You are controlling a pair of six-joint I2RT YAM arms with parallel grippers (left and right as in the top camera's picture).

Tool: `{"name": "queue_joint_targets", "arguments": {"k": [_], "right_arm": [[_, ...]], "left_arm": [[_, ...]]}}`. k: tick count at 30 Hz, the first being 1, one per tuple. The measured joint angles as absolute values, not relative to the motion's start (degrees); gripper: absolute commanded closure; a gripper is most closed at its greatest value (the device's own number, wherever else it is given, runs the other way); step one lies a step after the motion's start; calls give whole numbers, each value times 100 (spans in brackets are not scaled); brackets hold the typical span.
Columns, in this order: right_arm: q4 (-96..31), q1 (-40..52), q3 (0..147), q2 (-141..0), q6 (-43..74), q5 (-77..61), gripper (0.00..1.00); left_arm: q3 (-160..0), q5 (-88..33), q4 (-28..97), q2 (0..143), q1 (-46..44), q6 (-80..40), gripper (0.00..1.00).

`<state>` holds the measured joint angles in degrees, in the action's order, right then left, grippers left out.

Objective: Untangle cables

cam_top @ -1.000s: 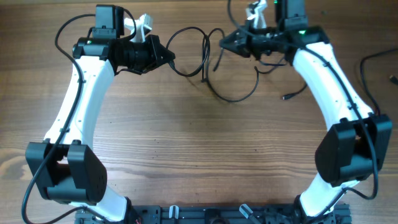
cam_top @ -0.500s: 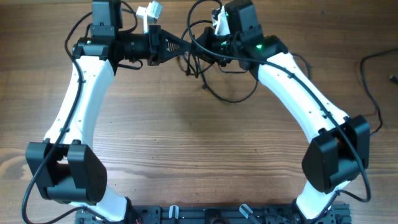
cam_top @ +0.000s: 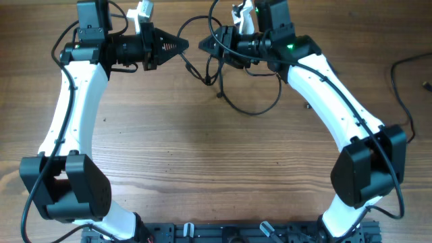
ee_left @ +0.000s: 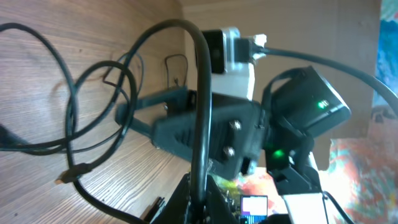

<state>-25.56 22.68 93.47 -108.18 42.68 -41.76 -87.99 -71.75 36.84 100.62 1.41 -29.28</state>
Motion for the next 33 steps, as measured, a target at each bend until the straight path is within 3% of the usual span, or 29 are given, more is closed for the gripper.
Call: {"name": "queue_joint_targets", "arguments": {"k": [7, 15, 21, 24, 26, 27, 29, 33], "right_arm": [[-3347, 2145, 9347, -10530, 3677, -4198, 41], [-3173, 1865, 9347, -10530, 2783, -4294, 38], [-3170, 1863, 9347, -10530, 1929, -3557, 39], [-3142, 1865, 9347, -10530, 1667, -3334, 47], [-3129, 1863, 9347, -10530, 1608, -3260, 64], [-3129, 1863, 9347, -10530, 1549, -3227, 79], [-3142, 1863, 9347, -10532, 1549, -3140, 92], [-3242, 1855, 9347, -10534, 1706, -3013, 96]], "left_arm": [[-8799, -7078, 3881, 10062, 141, -2932, 96], [-8799, -7076, 4213, 10062, 141, -2818, 96], [-8799, -7483, 4390, 10062, 115, -2731, 96], [-8799, -7752, 4394, 10062, -34, -2718, 96], [-8799, -7848, 4394, 10062, -156, -2709, 96], [-8799, -7889, 4394, 10062, -220, -2707, 96], [-8799, -7942, 4386, 10062, -329, -2707, 96], [-8799, -7710, 4335, 10062, -362, -2707, 96]]}}
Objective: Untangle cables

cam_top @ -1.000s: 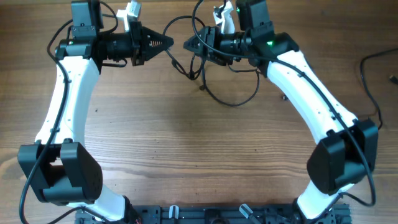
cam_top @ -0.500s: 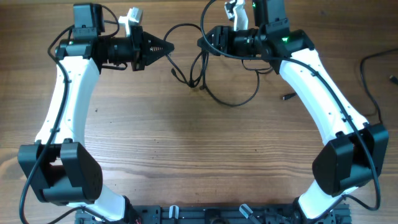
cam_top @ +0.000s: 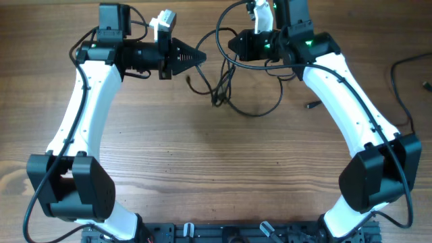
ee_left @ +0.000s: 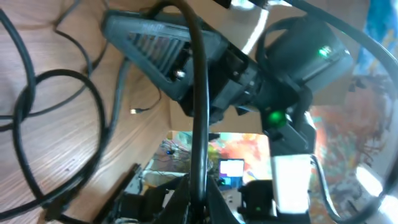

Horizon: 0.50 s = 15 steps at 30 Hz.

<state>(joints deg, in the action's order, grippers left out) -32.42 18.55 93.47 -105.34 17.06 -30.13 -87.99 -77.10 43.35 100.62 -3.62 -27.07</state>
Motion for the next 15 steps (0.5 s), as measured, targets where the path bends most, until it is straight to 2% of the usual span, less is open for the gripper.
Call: {"name": "queue_joint_targets", "arguments": {"k": [5, 9, 15], "right_arm": [[-3651, 1612, 9347, -10536, 1946, -3109, 96], [-4075, 1356, 9347, -10538, 2158, -3426, 96], [-4552, 1247, 9347, -10508, 2270, -3336, 96]], "left_arm": [[-8799, -6361, 4600, 10062, -342, -2689, 96], [-8801, -4818, 4989, 10064, -486, -2652, 96], [-8801, -3988, 5260, 10064, -569, -2620, 96]]}}
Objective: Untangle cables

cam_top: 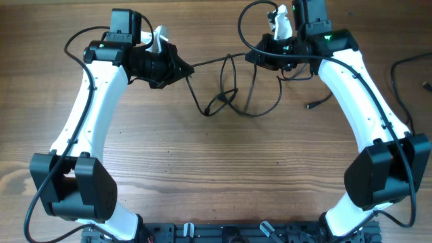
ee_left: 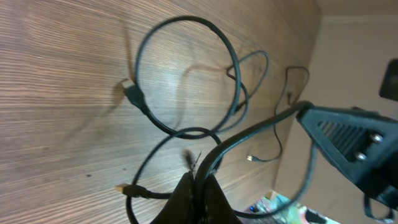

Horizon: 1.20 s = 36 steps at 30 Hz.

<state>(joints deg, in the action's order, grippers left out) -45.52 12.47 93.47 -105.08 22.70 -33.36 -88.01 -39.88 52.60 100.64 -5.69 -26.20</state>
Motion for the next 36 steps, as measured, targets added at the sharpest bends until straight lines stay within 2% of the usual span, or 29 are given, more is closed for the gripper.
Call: {"name": "queue_joint_targets", "arguments": {"k": [8, 12, 19, 20, 24, 26, 31, 36], "right_arm": [[-4746, 1229, 9345, -9511, 2353, -2147, 96], [-4755, 609, 9347, -8875, 2217, -1072, 96], [-4836, 611, 9347, -8735, 1935, -1002, 95], [-4838, 611, 9347, -8753, 1920, -1083, 93], [-4842, 611, 9347, -8816, 1682, -1774, 59], [-4845, 611, 9347, -8888, 1516, -2373, 48], [-4803, 642, 9347, -9102, 1463, -2941, 43], [-4764, 781, 9347, -9697, 1463, -3284, 41]], "left_arm": [[-8814, -3883, 5323, 10062, -591, -2620, 96], [-8812, -2829, 5509, 10082, -301, -2585, 96], [-8812, -2362, 5507, 10071, -220, -2071, 96], [-8812, -2383, 5509, 10044, -220, -1994, 96], [-8812, -2877, 5459, 9633, -217, -1846, 96], [-8812, -3409, 5395, 9122, -200, -1802, 96], [-8812, -4101, 5227, 8560, 40, -1782, 96], [-8812, -4364, 5096, 8256, 362, -1811, 96]]}}
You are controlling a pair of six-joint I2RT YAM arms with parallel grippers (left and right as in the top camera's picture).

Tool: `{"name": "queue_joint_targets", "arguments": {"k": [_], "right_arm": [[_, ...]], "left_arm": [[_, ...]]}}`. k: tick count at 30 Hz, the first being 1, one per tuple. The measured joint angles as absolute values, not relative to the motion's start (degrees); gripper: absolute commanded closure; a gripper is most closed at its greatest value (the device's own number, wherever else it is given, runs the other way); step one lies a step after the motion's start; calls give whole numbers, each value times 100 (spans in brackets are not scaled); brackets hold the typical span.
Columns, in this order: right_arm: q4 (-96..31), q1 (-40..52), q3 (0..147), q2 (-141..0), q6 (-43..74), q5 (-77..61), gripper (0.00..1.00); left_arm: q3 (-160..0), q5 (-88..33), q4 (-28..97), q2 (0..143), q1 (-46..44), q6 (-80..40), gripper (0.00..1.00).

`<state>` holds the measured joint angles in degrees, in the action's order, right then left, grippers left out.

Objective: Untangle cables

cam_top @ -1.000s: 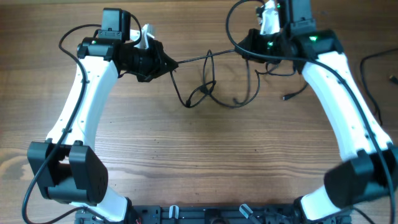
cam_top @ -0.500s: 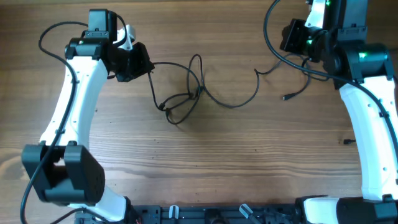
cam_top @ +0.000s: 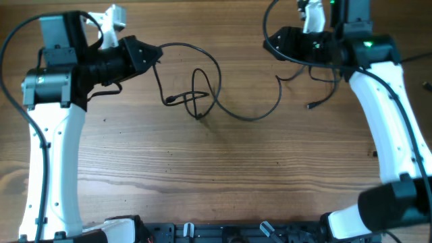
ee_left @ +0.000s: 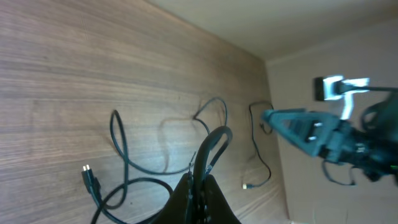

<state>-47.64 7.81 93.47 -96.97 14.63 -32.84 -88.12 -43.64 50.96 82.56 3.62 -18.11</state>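
A thick black cable [cam_top: 217, 71] leaves my left gripper [cam_top: 154, 52], which is shut on it. The cable arcs right, crosses itself in a small loop [cam_top: 196, 94] and sweeps on towards the right arm. Its plug [cam_top: 169, 101] lies by the loop. From the left wrist, the left gripper [ee_left: 200, 182] pinches this cable [ee_left: 118, 143] above the plug [ee_left: 89, 177]. My right gripper [cam_top: 268, 42] hangs at the far right, jaws together [ee_left: 266, 117], with a thin black cable [ee_left: 256, 146] running from its tip. That thin cable's small plug [cam_top: 309, 106] rests on the wood.
The wooden table [cam_top: 216, 175] carries only the cables. The arms' black base rail [cam_top: 236, 233] runs along the near edge. A dark cable end [cam_top: 426, 85] shows at the right edge. Both white arms flank the middle.
Both grippers are farther apart: the left one has gone left and the right one right. The bunched cables between them now lie spread out, with one small loop left in the middle.
At first both grippers were tip to tip at the far middle, over a bundle of looped cables. Then they stood a little apart, each holding cable. By now they are wide apart and the bundle is drawn out into a long curve with one crossing.
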Motion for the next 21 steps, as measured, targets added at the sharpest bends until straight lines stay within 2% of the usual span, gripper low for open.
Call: {"name": "queue_joint_targets", "arguments": {"k": [5, 13, 17, 21], "right_arm": [[-4995, 864, 9347, -10217, 1605, -3177, 41], [-6119, 882, 9345, -10438, 2521, -1459, 40], [-6173, 882, 9096, -10501, 2596, -1258, 47], [-5402, 969, 8226, -10643, 2591, -1472, 57]], "left_arm": [[-8812, -4403, 5096, 8241, 731, -1944, 96], [-8812, -4117, 5347, 8241, 939, -2132, 96], [-8812, -4036, 5367, 8241, 939, -2137, 96], [-8812, -4029, 5376, 8241, 939, -2137, 96]]}}
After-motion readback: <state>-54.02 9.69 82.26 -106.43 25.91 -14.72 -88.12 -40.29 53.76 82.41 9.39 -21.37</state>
